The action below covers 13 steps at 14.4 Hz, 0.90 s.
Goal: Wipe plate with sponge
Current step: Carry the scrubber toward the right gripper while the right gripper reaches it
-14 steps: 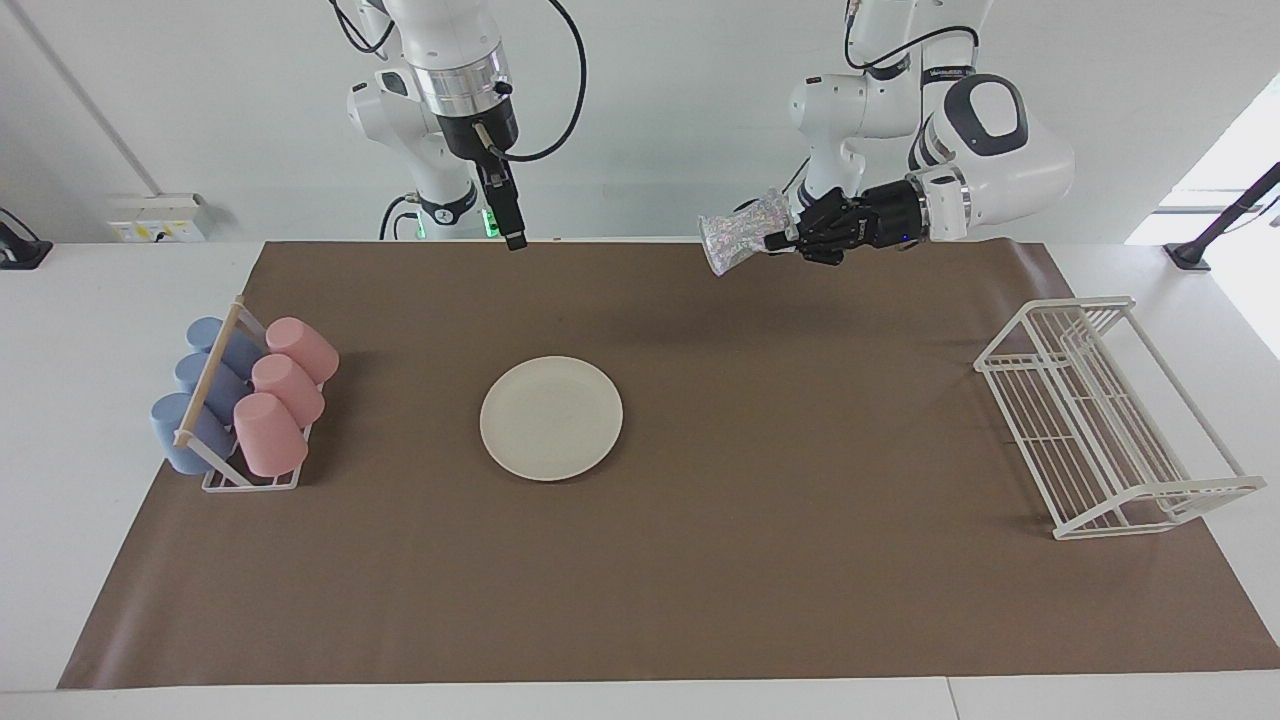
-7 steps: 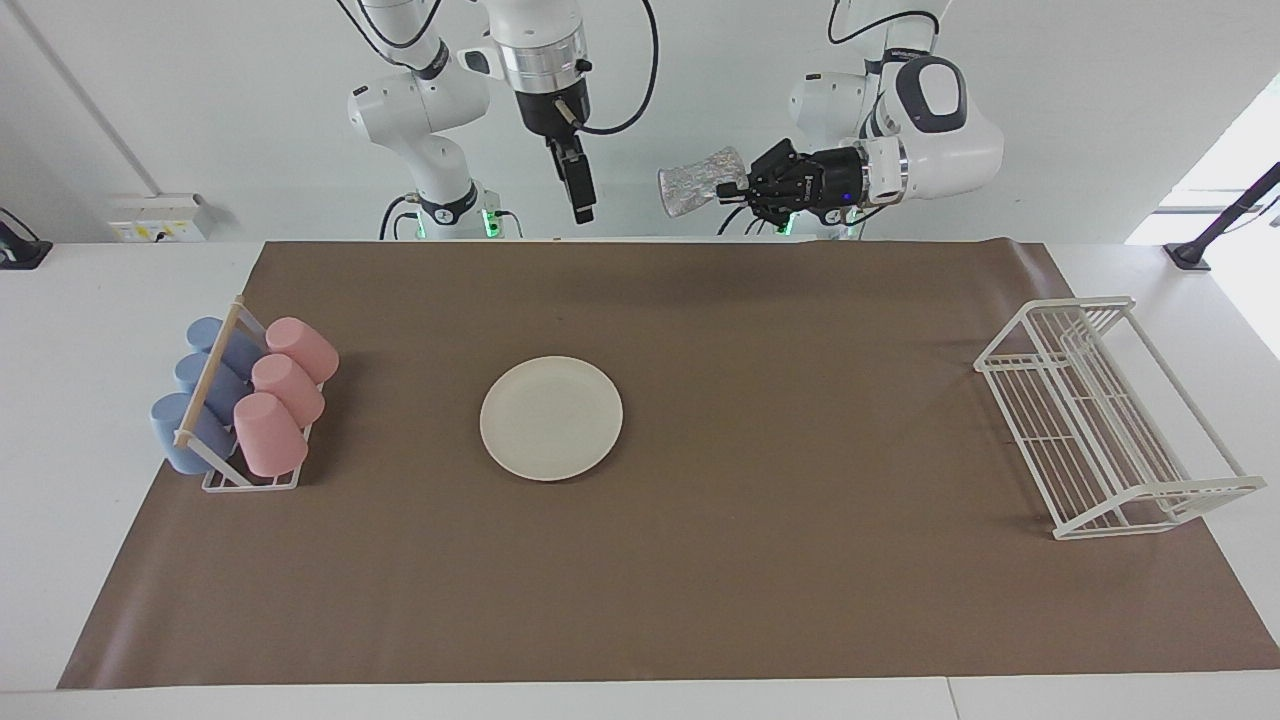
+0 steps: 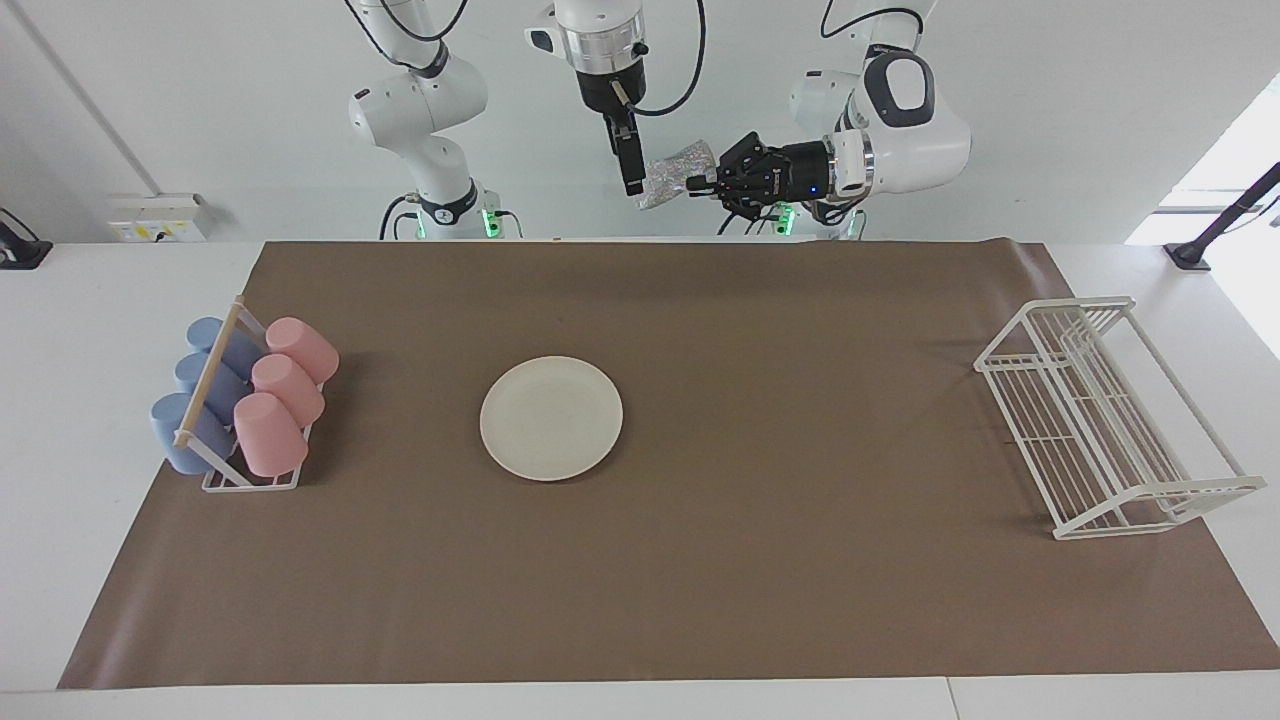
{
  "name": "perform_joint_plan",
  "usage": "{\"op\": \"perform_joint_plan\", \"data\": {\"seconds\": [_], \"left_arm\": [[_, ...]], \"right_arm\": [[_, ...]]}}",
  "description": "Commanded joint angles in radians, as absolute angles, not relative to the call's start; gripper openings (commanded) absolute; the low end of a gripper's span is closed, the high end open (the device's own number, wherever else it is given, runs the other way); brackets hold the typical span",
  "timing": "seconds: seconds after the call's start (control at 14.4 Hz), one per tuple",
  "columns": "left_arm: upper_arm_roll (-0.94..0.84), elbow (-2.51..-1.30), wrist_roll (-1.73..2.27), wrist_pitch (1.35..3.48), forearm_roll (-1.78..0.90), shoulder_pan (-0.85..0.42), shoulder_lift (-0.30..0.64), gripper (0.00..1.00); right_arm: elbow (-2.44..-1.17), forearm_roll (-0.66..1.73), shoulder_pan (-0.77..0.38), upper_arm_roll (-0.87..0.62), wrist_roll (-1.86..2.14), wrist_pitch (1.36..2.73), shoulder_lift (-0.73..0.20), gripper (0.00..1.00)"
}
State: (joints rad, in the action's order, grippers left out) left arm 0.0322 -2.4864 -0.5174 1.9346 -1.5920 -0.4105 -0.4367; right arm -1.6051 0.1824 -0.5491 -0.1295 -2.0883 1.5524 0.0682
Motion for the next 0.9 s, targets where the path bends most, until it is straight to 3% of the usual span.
{"op": "perform_joint_plan", "data": {"seconds": [0.0,0.21,0.55,0.83], "left_arm": [[0.041,-2.51,-0.537,1.945,-1.617,-0.422,-0.46,0.0],[0.043,-2.51,-0.535,1.934,-1.615,-0.422,-0.46,0.0],[0.044,-2.507,-0.532,1.921,-1.615,-0.422,-0.46,0.0],[0.044,-2.507,-0.531,1.919,-1.615,-0.422,-0.46,0.0]], "right_arm": [[-1.689,0.227,-0.566,-0.129,-2.138,1.574,0.124,1.0],[-1.697,0.268,-0.568,-0.129,-2.164,1.581,0.132,1.0],[-1.801,0.267,-0.604,-0.129,-2.155,1.741,0.175,1.0],[-1.813,0.262,-0.603,-0.129,-2.141,1.773,0.178,1.0]]}}
